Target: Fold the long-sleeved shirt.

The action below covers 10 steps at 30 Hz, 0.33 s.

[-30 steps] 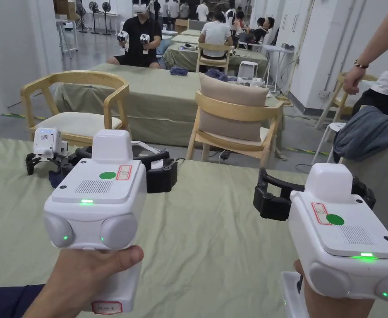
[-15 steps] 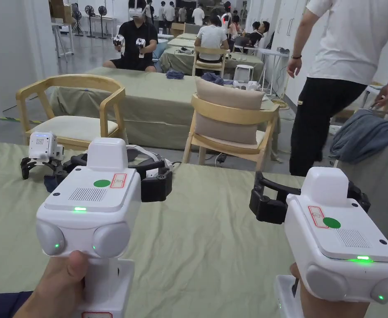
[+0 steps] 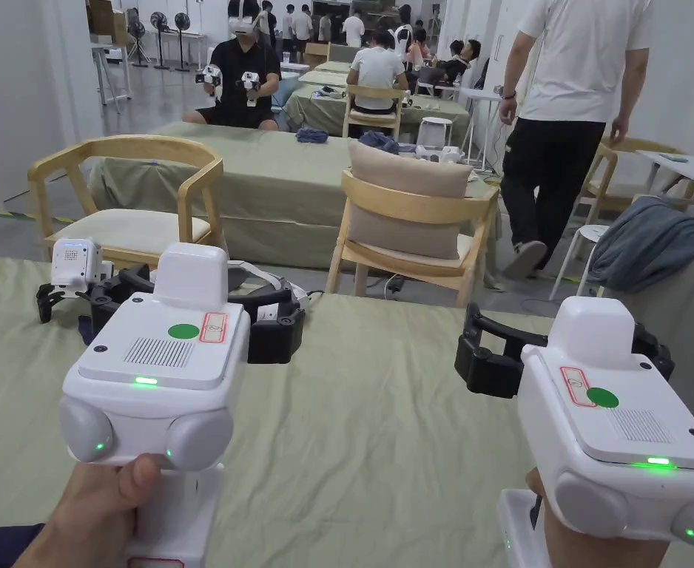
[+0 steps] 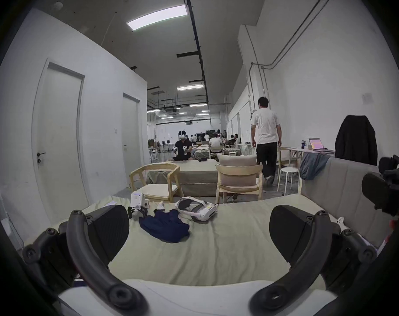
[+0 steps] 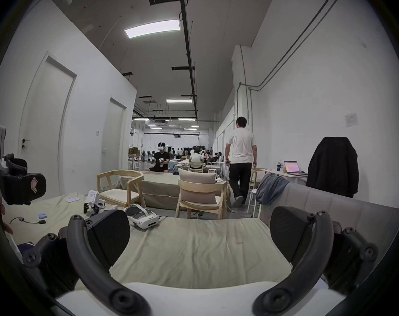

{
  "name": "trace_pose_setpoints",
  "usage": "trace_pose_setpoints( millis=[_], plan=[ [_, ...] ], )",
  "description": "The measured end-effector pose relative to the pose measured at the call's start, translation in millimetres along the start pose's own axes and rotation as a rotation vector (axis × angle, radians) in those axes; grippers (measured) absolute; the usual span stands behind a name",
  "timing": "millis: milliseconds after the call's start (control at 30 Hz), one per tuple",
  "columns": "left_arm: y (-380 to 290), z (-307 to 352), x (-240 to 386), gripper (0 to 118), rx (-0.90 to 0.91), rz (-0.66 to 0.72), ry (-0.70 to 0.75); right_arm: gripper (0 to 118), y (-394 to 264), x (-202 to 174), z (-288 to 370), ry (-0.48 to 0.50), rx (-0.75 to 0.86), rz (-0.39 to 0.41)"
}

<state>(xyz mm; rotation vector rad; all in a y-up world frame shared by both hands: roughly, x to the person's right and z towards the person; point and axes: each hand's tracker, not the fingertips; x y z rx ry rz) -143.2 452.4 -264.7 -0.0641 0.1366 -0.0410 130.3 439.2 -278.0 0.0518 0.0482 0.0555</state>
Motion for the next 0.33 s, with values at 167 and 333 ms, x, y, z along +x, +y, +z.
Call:
trace_pose_setpoints(
  millis=[167, 333],
  plan=[
    [1.0, 0.5, -2.3, 111, -0.002, 0.039, 0.021, 118, -0.1, 1.9, 1.0, 0.005, -0.004, -0.007],
    [1.0, 1.6, -1.7, 111, -0.001, 0.029, 0.013, 118, 1.2, 2.5, 1.1, 0.002, -0.004, -0.012]
  ],
)
